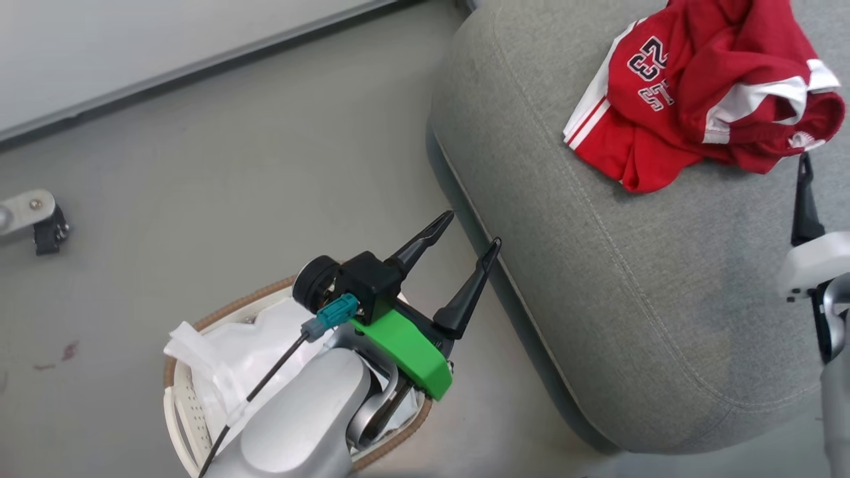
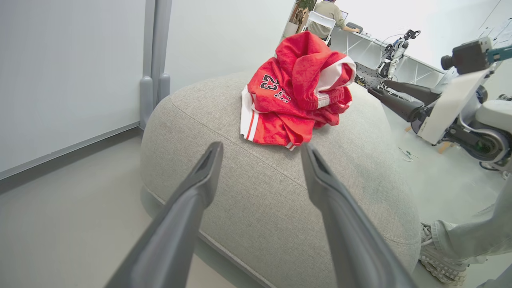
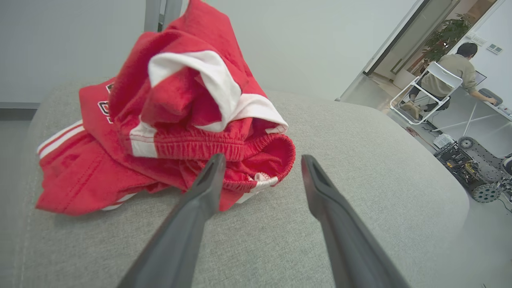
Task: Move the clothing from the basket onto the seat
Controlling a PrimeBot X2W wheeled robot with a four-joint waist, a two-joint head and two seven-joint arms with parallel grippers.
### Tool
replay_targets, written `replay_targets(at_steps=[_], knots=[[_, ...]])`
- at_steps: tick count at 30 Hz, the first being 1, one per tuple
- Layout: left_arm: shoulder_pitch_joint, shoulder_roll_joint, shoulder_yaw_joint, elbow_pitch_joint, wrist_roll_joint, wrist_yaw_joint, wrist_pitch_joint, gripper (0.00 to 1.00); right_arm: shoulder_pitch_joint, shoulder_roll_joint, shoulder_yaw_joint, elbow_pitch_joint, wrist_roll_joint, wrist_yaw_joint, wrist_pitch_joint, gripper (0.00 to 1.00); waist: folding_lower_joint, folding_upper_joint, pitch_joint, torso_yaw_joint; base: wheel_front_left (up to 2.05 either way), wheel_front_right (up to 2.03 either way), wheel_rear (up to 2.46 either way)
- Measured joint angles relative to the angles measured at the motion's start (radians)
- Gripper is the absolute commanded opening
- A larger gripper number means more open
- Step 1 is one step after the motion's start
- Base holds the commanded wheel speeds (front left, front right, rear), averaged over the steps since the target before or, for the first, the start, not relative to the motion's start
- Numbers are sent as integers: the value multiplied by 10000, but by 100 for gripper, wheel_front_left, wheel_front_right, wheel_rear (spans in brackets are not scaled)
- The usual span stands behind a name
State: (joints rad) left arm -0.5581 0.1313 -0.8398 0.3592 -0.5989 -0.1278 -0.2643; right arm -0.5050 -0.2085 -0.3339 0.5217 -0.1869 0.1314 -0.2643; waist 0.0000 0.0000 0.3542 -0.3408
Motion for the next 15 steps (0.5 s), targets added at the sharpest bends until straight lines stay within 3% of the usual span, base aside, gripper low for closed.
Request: replay_targets(at_steps=[8,15], knots=[[687,-190,562,84,109,2,-2,100,869,451,1066,-905,663,0,0,100,0,0,-844,116,0,0,0],[1317,-240,1379,378,435,0,0,100,1182,888,2006,-1244,1267,0,0,100,0,0,-1274,786,0,0,0]])
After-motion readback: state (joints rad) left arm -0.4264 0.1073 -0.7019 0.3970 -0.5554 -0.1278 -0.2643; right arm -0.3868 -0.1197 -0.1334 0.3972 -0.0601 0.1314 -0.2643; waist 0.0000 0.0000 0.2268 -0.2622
